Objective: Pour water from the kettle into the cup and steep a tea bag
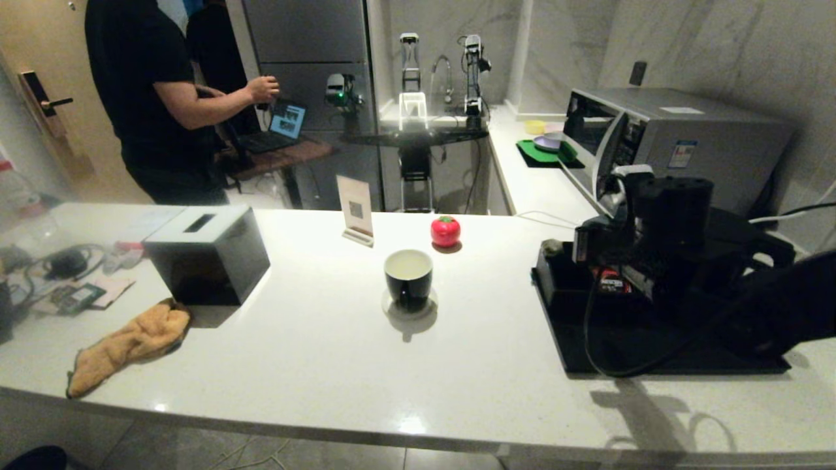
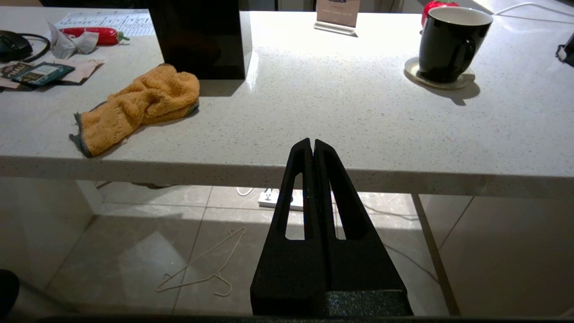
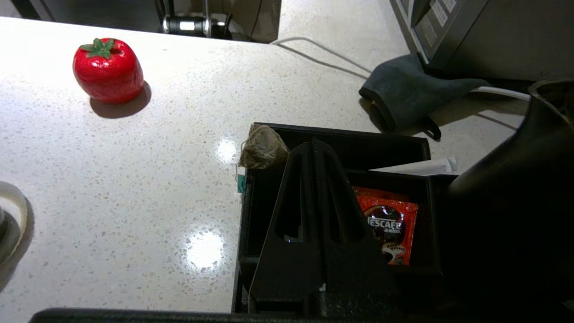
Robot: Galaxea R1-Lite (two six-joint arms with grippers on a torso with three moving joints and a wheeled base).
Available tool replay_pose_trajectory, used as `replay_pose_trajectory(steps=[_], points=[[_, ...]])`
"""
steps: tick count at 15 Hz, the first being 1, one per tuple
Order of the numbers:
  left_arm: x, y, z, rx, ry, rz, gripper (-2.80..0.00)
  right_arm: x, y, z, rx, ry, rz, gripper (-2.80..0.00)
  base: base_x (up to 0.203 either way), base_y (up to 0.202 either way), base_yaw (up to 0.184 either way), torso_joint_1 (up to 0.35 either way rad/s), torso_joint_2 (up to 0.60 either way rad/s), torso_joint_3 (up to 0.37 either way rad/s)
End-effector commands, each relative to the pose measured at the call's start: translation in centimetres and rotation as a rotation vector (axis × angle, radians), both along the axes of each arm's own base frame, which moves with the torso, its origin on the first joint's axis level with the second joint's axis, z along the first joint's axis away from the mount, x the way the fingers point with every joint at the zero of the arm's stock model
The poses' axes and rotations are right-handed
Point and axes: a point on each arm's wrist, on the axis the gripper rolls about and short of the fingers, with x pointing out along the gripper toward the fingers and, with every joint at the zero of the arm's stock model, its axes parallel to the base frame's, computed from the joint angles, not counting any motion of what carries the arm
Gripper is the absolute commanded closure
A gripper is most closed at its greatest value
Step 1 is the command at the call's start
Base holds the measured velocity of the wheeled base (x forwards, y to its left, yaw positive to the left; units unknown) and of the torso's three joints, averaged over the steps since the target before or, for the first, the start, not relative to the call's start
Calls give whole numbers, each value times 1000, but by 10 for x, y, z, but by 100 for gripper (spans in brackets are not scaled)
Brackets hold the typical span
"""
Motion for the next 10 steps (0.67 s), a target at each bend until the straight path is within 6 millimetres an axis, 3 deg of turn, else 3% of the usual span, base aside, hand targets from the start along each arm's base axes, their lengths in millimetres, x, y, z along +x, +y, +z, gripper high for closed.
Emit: replay_pose_trajectory(steps=[1, 4, 6, 10], points=[[0, 0, 0, 0, 1, 0, 0, 9, 4, 1, -1, 5, -2, 0, 0, 0, 0, 0, 0, 0], [0, 0, 0, 0, 0, 0, 0, 22, 9, 2, -11, 31, -1, 0, 0, 0, 0, 0, 0, 0], [0, 0, 0, 0, 0, 0, 0, 28, 11, 2, -20, 65, -4, -280, 0, 0, 0, 0, 0, 0], [0, 0, 0, 0, 0, 0, 0, 39, 7, -8, -36, 124, -31, -280, 0, 0, 0, 0, 0, 0]])
